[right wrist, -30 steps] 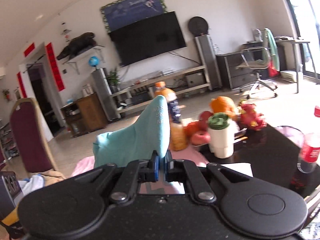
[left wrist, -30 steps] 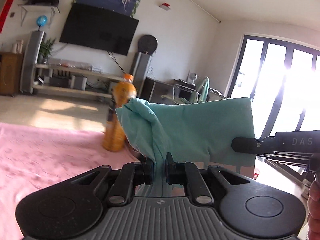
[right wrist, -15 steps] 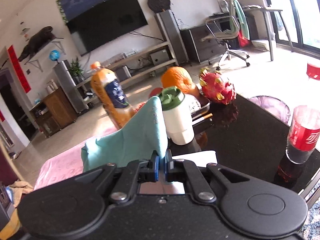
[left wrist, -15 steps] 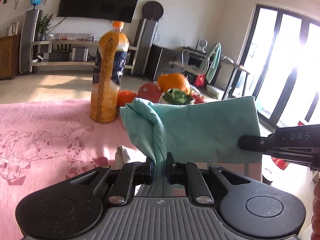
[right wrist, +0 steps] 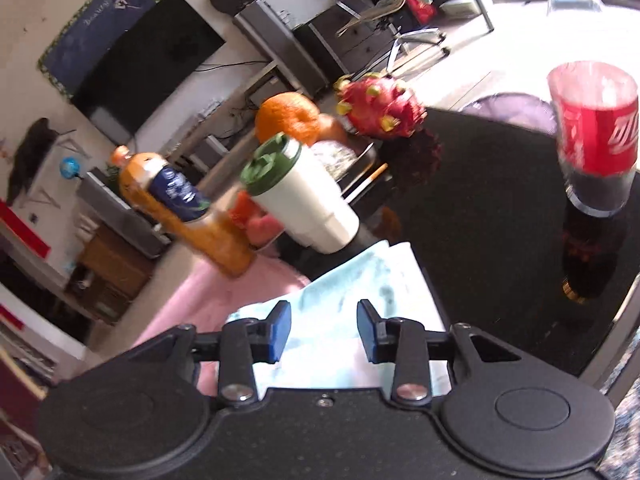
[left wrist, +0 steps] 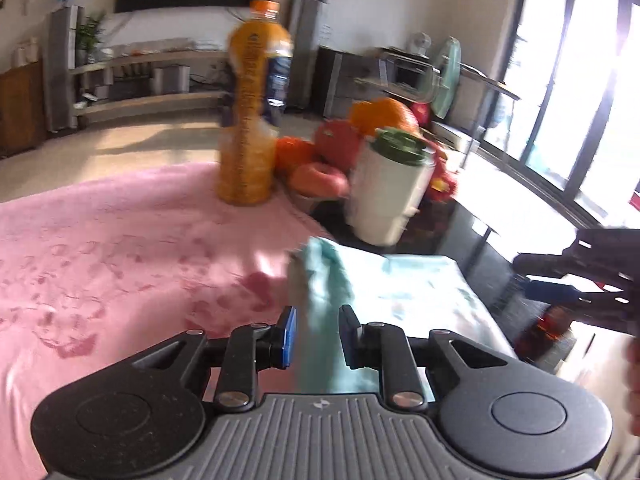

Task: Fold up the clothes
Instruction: 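Lift the folded shirt with the left tool and carry it toward the black table, then lower the folded shirt onto the table edge and open the left tool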

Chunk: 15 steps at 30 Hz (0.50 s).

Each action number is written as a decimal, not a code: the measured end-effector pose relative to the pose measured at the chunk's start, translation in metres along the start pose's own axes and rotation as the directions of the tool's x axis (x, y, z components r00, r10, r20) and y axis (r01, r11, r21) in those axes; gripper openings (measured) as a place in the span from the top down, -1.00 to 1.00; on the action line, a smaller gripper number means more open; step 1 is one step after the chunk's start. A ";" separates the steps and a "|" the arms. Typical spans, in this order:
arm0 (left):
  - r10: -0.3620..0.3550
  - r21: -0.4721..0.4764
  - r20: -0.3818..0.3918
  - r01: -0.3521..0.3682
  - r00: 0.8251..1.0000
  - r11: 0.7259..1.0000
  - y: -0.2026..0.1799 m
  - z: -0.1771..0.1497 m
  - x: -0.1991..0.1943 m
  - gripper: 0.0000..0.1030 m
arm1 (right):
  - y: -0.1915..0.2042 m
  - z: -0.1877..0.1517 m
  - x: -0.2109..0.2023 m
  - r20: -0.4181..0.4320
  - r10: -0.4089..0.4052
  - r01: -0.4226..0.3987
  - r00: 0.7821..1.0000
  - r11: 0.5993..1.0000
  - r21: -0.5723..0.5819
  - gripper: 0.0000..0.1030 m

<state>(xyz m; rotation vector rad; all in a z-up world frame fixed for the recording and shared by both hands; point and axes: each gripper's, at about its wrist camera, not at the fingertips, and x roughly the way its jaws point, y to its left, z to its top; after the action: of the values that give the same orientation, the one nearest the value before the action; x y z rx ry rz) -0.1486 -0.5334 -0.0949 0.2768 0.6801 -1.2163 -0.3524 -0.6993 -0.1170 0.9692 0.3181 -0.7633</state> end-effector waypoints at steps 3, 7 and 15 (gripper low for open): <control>-0.026 0.046 -0.027 0.027 0.999 0.999 -0.018 -0.006 0.002 0.60 | 0.004 -0.005 0.007 -0.045 0.023 -0.023 0.999 1.000 -0.001 0.38; -0.043 0.065 -0.071 0.048 0.997 0.997 -0.025 -0.013 0.013 0.59 | 0.002 -0.009 0.019 -0.115 0.056 -0.053 0.992 0.998 0.029 0.64; 0.038 -0.066 -0.197 -0.051 0.980 0.997 0.018 -0.036 0.048 0.51 | -0.015 -0.018 0.043 -0.256 0.092 -0.058 0.962 0.989 0.134 0.63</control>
<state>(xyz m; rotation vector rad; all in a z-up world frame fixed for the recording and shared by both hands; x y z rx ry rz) -0.1354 -0.5443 -0.1549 0.3540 0.8809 -1.1288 -0.3313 -0.7083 -0.1602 1.1979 0.4643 -0.5909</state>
